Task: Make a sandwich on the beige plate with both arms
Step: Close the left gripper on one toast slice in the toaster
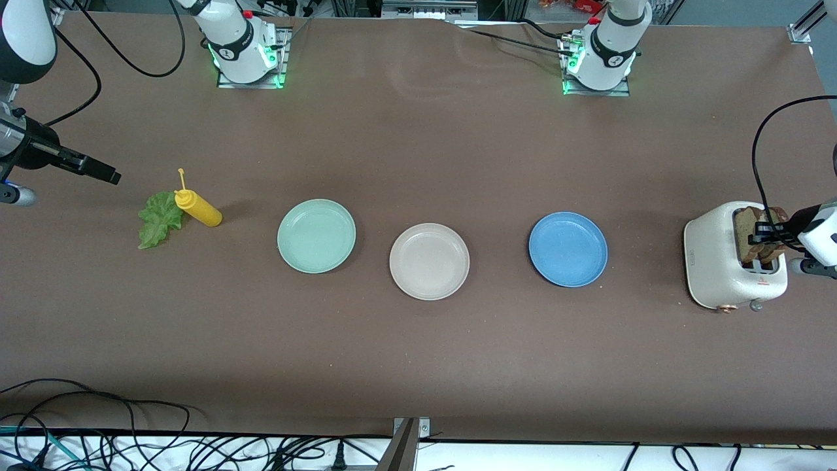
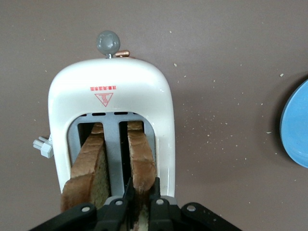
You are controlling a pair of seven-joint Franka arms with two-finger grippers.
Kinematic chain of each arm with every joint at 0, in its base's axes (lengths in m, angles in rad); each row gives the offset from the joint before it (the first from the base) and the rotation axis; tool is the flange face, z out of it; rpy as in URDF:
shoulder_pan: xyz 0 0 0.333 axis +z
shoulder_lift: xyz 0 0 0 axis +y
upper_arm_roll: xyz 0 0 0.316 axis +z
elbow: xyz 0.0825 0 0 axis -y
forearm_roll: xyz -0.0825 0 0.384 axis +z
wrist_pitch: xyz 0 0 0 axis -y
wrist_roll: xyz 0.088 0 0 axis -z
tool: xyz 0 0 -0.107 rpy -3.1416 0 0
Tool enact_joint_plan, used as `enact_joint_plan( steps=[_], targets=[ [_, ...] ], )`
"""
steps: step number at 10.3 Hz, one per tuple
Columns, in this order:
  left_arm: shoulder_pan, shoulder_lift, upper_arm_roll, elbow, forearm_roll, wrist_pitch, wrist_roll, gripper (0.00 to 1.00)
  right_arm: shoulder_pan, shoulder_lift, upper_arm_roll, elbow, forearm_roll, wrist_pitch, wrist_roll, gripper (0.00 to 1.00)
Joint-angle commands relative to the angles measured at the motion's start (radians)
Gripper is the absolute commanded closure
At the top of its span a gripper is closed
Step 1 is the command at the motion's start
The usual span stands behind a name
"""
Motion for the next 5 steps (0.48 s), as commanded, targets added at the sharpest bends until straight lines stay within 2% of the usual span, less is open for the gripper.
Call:
enact_joint_plan(
  steps=[1,3,5],
  targets=[
    [0.008,-0.026,-0.009,0.017,0.02,-0.007,0.041,1.0,-0.003,-0.018,0.002,-0.014,-0.006,0.009,-0.008,0.0],
    [0.008,-0.026,-0.011,0.086,0.019,-0.038,0.079,1.0,-0.003,-0.018,0.002,-0.014,-0.006,0.008,-0.008,0.0],
    [-0.003,-0.017,-0.013,0.195,0.007,-0.14,0.112,1.0,-0.003,-0.018,0.002,-0.014,-0.006,0.007,-0.008,0.0]
  ],
)
